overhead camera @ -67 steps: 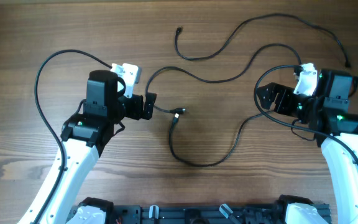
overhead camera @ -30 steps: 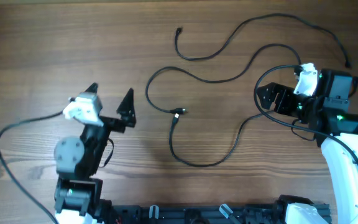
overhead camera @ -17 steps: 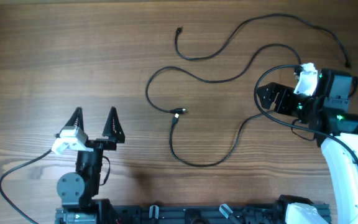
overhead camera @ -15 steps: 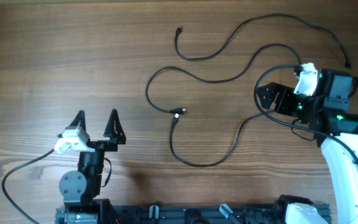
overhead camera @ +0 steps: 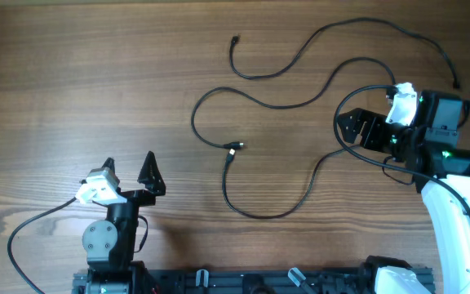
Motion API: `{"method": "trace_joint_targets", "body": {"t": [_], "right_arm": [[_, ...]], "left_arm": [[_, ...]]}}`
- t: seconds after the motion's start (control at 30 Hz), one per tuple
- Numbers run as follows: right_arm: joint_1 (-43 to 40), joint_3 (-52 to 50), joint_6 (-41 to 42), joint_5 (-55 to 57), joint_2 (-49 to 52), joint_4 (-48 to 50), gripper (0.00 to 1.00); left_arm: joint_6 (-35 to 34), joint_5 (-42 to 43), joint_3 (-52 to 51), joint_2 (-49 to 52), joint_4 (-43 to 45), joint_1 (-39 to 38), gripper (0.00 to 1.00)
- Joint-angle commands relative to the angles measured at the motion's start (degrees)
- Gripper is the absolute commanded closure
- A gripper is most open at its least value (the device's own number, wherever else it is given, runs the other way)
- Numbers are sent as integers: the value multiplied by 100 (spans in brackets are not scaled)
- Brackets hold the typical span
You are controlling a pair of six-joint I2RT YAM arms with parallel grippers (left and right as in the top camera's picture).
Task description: Untangle cables
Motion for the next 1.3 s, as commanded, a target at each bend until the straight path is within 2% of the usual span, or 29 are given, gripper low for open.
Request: {"method": "trace_joint_targets", "body": {"t": [0.0, 0.57, 0.77, 0.87, 1.07, 1.13, 1.27], "right_arm": [[24, 44, 37, 39, -11, 11, 0], [24, 44, 39, 39, -11, 11, 0], [24, 39, 28, 352, -162, 138, 0], [79, -262, 39, 358, -551, 1080, 0], [424, -1694, -11, 407, -1790, 3569, 0], [498, -2398, -278, 402, -2286, 4690, 0], [577, -3447, -699, 407, -2979, 6043, 0]], "left_arm": [[-50, -76, -15, -70, -42, 48, 0], [-50, -76, -15, -66, -42, 48, 0], [-50, -76, -15, -66, -44, 48, 0], [-50, -76, -15, -66, -42, 48, 0], [-50, -76, -15, -66, -42, 48, 0], [-50, -76, -15, -66, -44, 48, 0], [-50, -76, -15, -66, -42, 48, 0]]}}
